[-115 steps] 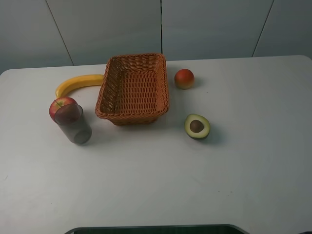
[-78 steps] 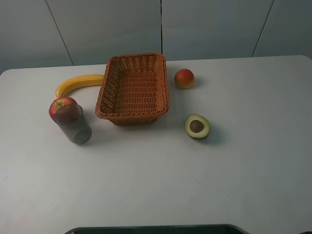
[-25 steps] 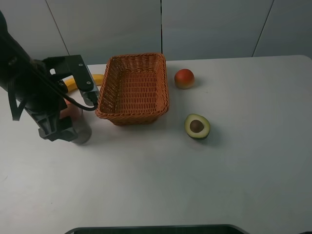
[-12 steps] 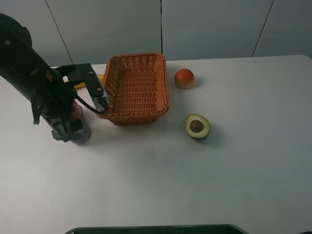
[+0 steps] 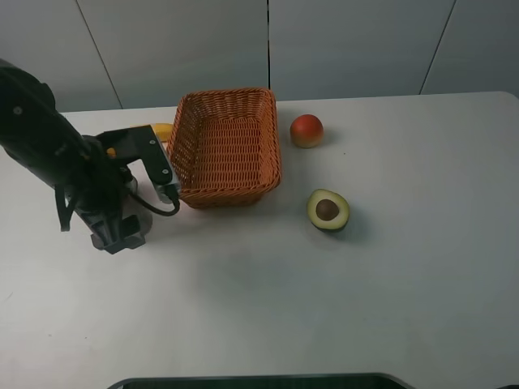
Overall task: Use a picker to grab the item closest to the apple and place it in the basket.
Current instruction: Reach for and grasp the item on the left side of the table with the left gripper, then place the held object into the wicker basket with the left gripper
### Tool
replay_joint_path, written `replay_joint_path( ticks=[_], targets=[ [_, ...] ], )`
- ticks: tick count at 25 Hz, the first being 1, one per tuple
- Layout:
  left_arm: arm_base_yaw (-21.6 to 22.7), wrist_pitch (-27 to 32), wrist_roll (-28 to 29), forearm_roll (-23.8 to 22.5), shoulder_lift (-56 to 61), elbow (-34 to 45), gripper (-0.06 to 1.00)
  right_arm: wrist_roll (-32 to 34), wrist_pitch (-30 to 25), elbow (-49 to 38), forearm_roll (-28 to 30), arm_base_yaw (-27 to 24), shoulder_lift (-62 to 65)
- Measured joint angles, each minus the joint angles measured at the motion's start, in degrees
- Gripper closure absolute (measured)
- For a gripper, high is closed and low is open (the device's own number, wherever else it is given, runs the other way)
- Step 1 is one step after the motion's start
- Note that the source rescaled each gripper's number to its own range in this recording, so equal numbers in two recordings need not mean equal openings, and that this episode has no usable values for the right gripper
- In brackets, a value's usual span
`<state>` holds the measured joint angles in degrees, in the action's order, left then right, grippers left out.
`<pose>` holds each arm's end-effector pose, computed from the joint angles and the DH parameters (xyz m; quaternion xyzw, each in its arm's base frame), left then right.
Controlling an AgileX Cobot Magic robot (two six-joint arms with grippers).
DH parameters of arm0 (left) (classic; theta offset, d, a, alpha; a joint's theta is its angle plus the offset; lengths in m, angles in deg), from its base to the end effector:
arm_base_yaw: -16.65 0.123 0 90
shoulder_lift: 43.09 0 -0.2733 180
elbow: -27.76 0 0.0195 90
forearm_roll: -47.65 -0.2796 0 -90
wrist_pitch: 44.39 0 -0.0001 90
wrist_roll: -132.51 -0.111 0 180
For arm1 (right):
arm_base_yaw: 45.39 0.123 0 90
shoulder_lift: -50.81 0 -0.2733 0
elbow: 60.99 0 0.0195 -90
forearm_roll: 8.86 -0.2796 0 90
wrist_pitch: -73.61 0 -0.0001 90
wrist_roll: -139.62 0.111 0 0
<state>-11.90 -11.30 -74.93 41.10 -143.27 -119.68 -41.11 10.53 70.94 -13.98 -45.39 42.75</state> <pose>0.2618 -0.1345 0.1092 0.5036 0.8543 0.0357 0.1235 0.0473 0.0088 0.2794 -0.0082 0.8617 0.0414 0.5057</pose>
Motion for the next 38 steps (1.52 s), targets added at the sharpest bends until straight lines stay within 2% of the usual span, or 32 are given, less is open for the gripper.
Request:
replay_joint_path(
  ticks=[10,12,13,15,17,18,19,20,33,38],
  targets=[
    [0.00,-3.76,0.33,-2.56,-3.09,0.66,-0.06,0.00,0.00,0.00,0.00,0.00,0.00],
    [0.00,-3.98,0.88,-2.67,-3.52,0.66,0.00,0.00,0.00,0.00,0.00,0.00,0.00],
    [0.00,-4.13,1.17,-2.80,-3.79,0.66,0.06,0.00,0.00,0.00,0.00,0.00,0.00],
    [0.00,-4.13,1.42,-3.49,-3.88,0.66,0.28,0.00,0.00,0.00,0.00,0.00,0.00],
    [0.00,-4.13,1.42,-4.03,-3.91,0.66,0.66,0.00,0.00,0.00,0.00,0.00,0.00],
    [0.00,-4.13,1.42,-4.28,-3.91,0.66,0.82,0.00,0.00,0.00,0.00,0.00,0.00],
    [0.00,-3.99,1.42,-4.35,-3.91,0.66,0.90,0.00,0.00,0.00,0.00,0.00,0.00],
    [0.00,-3.99,1.42,-4.40,-3.91,0.66,0.93,0.00,0.00,0.00,0.00,0.00,0.00],
    [0.00,-3.89,1.42,-4.63,-3.91,0.66,0.94,0.00,0.00,0.00,0.00,0.00,0.00],
    [-0.09,1.33,1.42,-4.63,-3.91,-0.56,0.94,0.00,0.00,0.00,0.00,0.00,0.00]
  ],
)
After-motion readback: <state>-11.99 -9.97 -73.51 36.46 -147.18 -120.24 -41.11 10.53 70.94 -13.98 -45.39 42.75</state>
